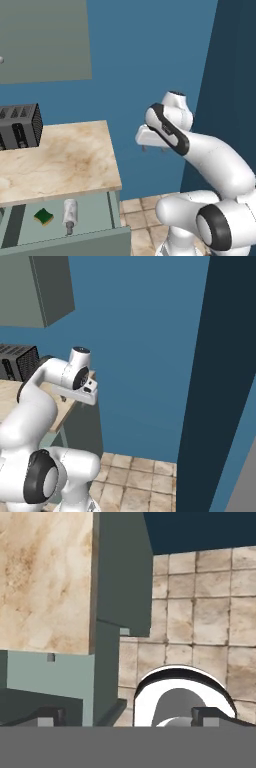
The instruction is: Restock the sink supplies by placing the sponge and soap dispenser on the counter and next to the sink. Make sure the soap dispenser is upright.
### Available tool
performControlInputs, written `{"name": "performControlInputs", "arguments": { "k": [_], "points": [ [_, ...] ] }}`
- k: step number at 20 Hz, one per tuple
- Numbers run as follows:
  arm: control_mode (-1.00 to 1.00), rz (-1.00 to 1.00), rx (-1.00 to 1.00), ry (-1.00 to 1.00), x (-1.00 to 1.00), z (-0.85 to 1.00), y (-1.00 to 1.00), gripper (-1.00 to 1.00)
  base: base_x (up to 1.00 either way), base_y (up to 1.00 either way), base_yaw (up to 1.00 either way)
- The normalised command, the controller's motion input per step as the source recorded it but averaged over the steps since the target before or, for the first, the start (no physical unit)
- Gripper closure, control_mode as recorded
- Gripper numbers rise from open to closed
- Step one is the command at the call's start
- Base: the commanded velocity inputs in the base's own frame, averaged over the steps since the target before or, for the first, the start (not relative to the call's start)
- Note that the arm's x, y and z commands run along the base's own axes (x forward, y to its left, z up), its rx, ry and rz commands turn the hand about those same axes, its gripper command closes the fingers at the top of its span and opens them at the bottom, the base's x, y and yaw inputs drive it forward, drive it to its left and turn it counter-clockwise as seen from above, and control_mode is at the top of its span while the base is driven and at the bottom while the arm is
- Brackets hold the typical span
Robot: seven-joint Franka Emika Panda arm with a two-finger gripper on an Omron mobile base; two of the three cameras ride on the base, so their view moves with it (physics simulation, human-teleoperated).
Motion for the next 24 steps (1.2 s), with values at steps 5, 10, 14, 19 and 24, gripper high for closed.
{"name": "performControlInputs", "arguments": {
  "k": [5,10,14,19,24],
  "points": [
    [-1.0,0.0,0.0,0.02,0.16,0.0,-0.17,-1.0,0.0,0.0,0.0],
    [-1.0,0.0,0.0,0.01,0.0,-0.11,-0.03,-1.0,0.0,0.0,0.0],
    [-1.0,0.0,0.0,0.0,-0.03,-0.09,0.0,-1.0,0.0,0.0,0.0],
    [1.0,0.0,0.0,0.0,-0.08,-0.06,0.03,-1.0,-0.05,0.04,0.0],
    [1.0,0.0,0.0,0.0,0.0,0.0,0.0,-1.0,-0.58,0.51,0.0]
  ]
}}
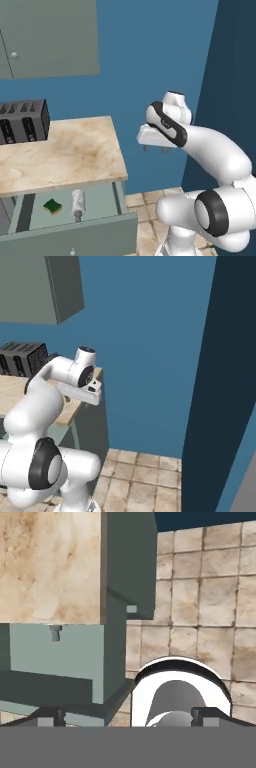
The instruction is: Restock the sink supplies by placing the sponge and soap dispenser on the counter and next to the sink. Make sure the soap dispenser is upright.
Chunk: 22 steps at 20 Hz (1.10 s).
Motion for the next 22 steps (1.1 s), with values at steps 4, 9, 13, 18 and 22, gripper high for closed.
{"name": "performControlInputs", "arguments": {
  "k": [4,9,13,18,22],
  "points": [
    [1.0,0.0,0.0,0.0,0.0,0.0,0.0,-1.0,-0.77,0.96,0.0],
    [1.0,0.0,0.0,0.0,0.0,0.0,0.0,-1.0,-0.4,1.0,0.0],
    [1.0,0.0,0.0,0.0,0.0,0.0,0.0,-1.0,-0.05,1.0,0.0],
    [1.0,0.0,0.0,0.0,0.0,0.0,0.0,-1.0,0.03,1.0,-0.03],
    [1.0,0.0,0.0,0.0,0.0,0.0,0.0,-1.0,0.26,1.0,-0.04]
  ]
}}
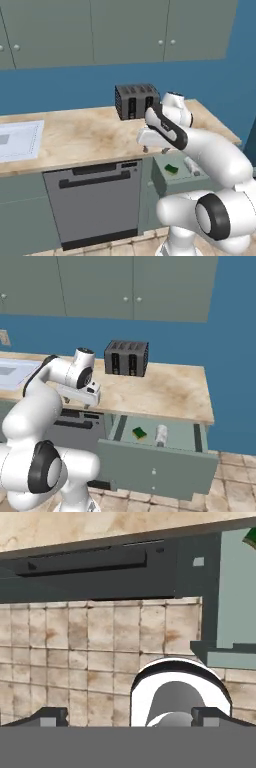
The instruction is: Restock the sink supplies by placing the sponge and soap dispenser on the counter and next to the sink. Make sure the soap dispenser is upright.
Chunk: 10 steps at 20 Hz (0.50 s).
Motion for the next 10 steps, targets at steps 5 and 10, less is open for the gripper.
{"name": "performControlInputs", "arguments": {
  "k": [5,10],
  "points": [
    [1.0,0.0,0.0,0.0,0.0,0.0,0.0,-1.0,0.56,1.0,-0.06],
    [1.0,0.0,0.0,0.0,0.0,0.0,0.0,-1.0,0.61,0.96,-0.11]
  ]
}}
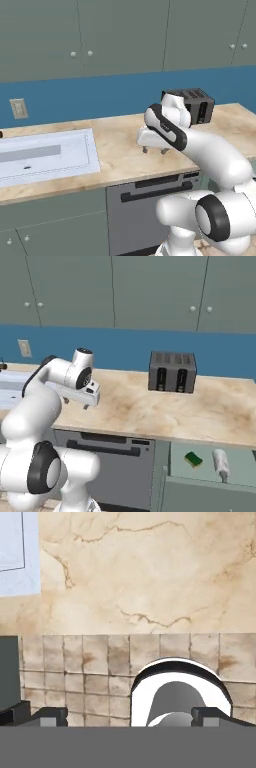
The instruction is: Restock the sink supplies by placing the sponge and soap dispenser on the counter and next to the sink. Make sure the soap dispenser is upright.
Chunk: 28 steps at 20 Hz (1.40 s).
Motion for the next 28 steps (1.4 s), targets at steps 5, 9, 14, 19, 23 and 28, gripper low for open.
{"name": "performControlInputs", "arguments": {
  "k": [5,9,14,19,23,28],
  "points": [
    [1.0,0.0,0.0,0.0,0.0,0.0,0.0,-1.0,0.19,0.62,-0.29],
    [1.0,0.0,0.0,0.0,0.0,0.0,0.0,-1.0,0.19,-0.08,-0.12],
    [1.0,0.0,0.0,0.0,0.0,0.0,0.0,-1.0,0.59,-0.27,0.03],
    [1.0,0.0,0.0,0.0,0.0,0.0,0.0,-1.0,0.32,-0.51,0.16],
    [1.0,0.0,0.0,0.0,0.0,0.0,0.0,-1.0,0.06,-0.47,0.1],
    [1.0,0.0,0.0,0.0,0.0,0.0,0.0,-1.0,0.24,-0.11,0.01]
  ]
}}
